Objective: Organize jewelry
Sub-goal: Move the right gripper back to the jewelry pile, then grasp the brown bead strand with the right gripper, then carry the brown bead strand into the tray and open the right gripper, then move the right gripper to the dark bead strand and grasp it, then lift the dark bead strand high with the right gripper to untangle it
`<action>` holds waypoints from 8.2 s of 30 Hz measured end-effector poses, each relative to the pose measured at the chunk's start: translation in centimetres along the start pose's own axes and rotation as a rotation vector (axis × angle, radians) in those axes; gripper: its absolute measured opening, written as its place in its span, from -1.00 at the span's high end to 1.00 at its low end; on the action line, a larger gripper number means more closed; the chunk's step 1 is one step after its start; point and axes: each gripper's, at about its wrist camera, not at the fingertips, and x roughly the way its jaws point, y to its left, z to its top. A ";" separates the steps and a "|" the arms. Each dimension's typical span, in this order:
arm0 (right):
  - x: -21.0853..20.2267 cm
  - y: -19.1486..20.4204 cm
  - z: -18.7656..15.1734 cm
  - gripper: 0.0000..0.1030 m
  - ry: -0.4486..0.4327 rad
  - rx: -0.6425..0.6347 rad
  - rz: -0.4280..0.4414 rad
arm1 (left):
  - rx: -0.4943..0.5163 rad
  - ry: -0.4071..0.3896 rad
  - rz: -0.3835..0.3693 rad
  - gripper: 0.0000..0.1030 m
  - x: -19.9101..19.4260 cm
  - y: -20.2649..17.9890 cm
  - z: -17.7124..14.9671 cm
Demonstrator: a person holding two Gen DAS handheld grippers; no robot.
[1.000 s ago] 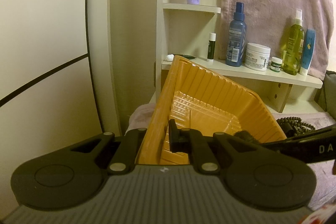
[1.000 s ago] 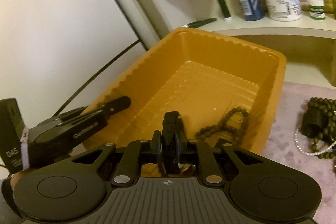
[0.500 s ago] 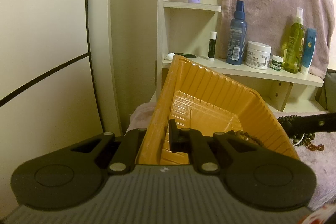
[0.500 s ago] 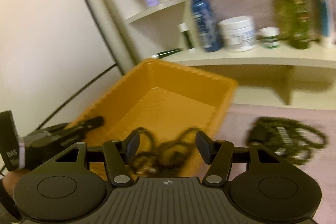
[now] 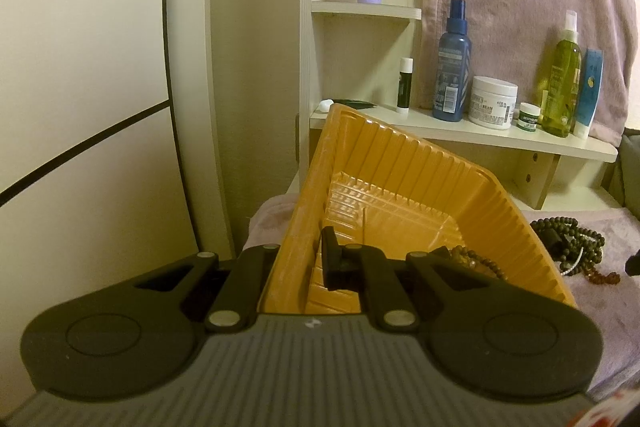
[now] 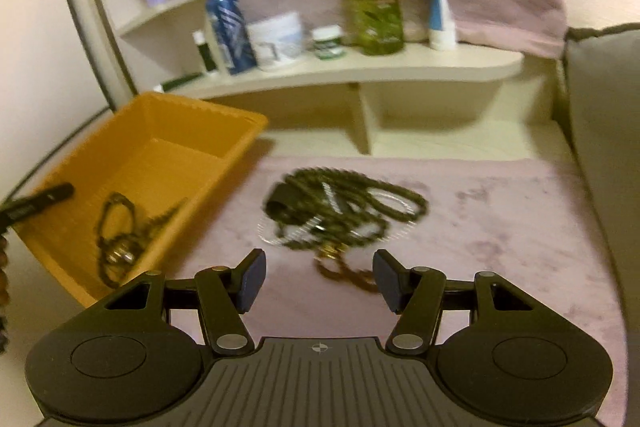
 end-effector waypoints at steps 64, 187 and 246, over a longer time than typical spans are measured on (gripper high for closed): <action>-0.1 4.7 5.7 0.90 -0.090 -0.150 0.165 | 0.004 0.005 -0.004 0.83 0.1 -0.1 -0.1; 1.8 -2.1 4.3 0.86 -0.297 -0.042 -0.026 | 0.015 0.014 -0.001 0.82 0.3 0.1 -0.4; -16.7 0.8 15.5 0.86 -0.709 -0.099 -0.073 | 0.005 0.013 -0.009 0.83 0.2 0.2 -0.1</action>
